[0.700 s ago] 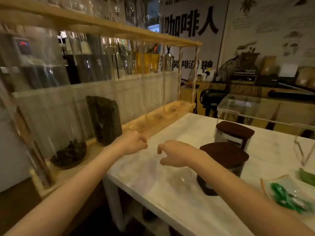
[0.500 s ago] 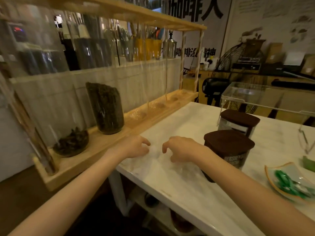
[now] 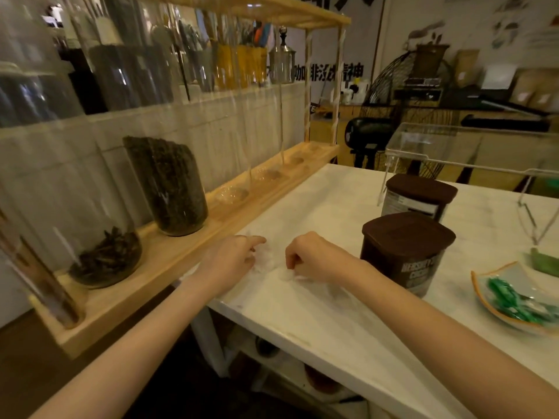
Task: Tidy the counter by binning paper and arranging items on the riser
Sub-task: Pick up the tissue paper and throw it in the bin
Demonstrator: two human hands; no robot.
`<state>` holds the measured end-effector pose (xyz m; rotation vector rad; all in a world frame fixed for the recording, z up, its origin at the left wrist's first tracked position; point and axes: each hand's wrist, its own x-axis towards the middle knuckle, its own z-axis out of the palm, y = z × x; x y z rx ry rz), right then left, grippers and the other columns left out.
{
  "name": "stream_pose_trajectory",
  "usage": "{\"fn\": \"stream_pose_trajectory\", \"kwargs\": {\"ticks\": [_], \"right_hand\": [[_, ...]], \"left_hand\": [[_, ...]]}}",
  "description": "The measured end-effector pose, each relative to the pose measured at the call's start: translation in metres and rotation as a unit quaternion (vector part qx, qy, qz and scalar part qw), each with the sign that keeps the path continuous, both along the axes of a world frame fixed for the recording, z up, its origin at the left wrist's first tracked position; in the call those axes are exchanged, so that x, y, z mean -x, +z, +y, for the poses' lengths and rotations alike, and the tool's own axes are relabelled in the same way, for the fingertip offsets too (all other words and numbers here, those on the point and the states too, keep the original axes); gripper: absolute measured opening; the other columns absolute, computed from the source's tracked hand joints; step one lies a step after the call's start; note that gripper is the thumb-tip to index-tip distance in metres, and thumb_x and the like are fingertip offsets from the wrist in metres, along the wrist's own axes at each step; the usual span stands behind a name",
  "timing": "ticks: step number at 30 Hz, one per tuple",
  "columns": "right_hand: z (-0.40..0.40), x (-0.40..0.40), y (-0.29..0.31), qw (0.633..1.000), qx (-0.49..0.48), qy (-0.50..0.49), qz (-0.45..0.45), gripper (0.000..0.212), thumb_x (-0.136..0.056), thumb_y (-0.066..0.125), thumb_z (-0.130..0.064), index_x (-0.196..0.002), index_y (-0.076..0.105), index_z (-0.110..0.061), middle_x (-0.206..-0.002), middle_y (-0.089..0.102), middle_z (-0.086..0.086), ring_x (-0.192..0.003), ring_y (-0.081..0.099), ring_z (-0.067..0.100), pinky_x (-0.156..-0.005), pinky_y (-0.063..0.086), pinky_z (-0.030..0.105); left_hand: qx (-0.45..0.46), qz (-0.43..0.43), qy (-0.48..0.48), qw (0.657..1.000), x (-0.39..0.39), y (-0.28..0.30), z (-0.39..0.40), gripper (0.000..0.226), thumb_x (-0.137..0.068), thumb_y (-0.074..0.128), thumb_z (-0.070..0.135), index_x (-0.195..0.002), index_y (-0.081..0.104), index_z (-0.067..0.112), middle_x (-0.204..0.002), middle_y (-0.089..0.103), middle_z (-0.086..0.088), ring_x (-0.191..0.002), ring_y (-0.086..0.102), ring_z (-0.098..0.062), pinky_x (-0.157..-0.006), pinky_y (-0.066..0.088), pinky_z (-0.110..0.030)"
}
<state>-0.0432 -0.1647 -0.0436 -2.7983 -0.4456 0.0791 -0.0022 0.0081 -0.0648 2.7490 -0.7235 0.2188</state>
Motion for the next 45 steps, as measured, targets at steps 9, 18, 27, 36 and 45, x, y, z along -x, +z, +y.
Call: {"fn": "stream_pose_trajectory", "kwargs": {"ticks": [9, 18, 27, 36, 45], "right_hand": [[-0.001, 0.039, 0.021, 0.987, -0.144, -0.017, -0.065, 0.023, -0.080, 0.051, -0.001, -0.090, 0.070, -0.008, -0.096, 0.067, 0.013, -0.085, 0.061, 0.022, -0.069, 0.040, 0.015], [-0.040, 0.167, 0.049, 0.966, -0.218, -0.099, -0.102, 0.016, -0.076, 0.061, -0.013, -0.086, 0.072, -0.016, -0.097, 0.066, 0.002, -0.082, 0.060, 0.011, -0.077, 0.051, 0.026], [-0.089, 0.334, 0.014, 0.928, -0.291, -0.222, -0.075, 0.021, -0.067, 0.068, -0.005, -0.074, 0.070, -0.026, -0.088, 0.068, -0.003, -0.080, 0.063, 0.010, -0.076, 0.056, 0.027], [-0.130, 0.432, -0.128, 0.847, -0.362, -0.390, 0.005, 0.020, -0.070, 0.068, -0.006, -0.069, 0.067, -0.026, -0.073, 0.068, 0.003, -0.070, 0.062, 0.016, -0.066, 0.050, 0.027], [-0.160, 0.468, -0.375, 0.702, -0.442, -0.555, 0.056, 0.016, -0.078, 0.056, 0.009, -0.093, 0.061, 0.005, -0.061, 0.060, 0.002, -0.046, 0.056, 0.005, -0.046, 0.048, 0.016]], "left_hand": [[-0.009, 0.017, -0.037, 0.999, 0.017, 0.034, -0.010, 0.028, -0.086, 0.052, 0.009, -0.108, 0.066, 0.020, -0.111, 0.066, -0.007, -0.100, 0.059, -0.018, -0.082, 0.046, -0.025], [0.050, 0.006, -0.134, 0.990, 0.125, 0.072, -0.049, 0.019, -0.080, 0.060, 0.015, -0.095, 0.070, 0.022, -0.104, 0.066, -0.002, -0.089, 0.054, -0.011, -0.077, 0.039, -0.020], [0.100, 0.069, -0.291, 0.949, 0.269, 0.038, -0.102, 0.019, -0.076, 0.066, 0.016, -0.093, 0.072, 0.020, -0.099, 0.070, 0.005, -0.087, 0.060, -0.004, -0.073, 0.040, -0.003], [0.051, 0.250, -0.307, 0.917, 0.331, -0.106, -0.167, 0.025, -0.079, 0.060, 0.016, -0.103, 0.064, 0.020, -0.091, 0.070, -0.001, -0.086, 0.062, -0.012, -0.072, 0.047, -0.024], [-0.019, 0.363, -0.230, 0.903, 0.343, -0.334, -0.212, 0.010, -0.083, 0.056, 0.004, -0.086, 0.065, 0.005, -0.098, 0.069, -0.013, -0.096, 0.063, -0.024, -0.084, 0.045, -0.024]]}}
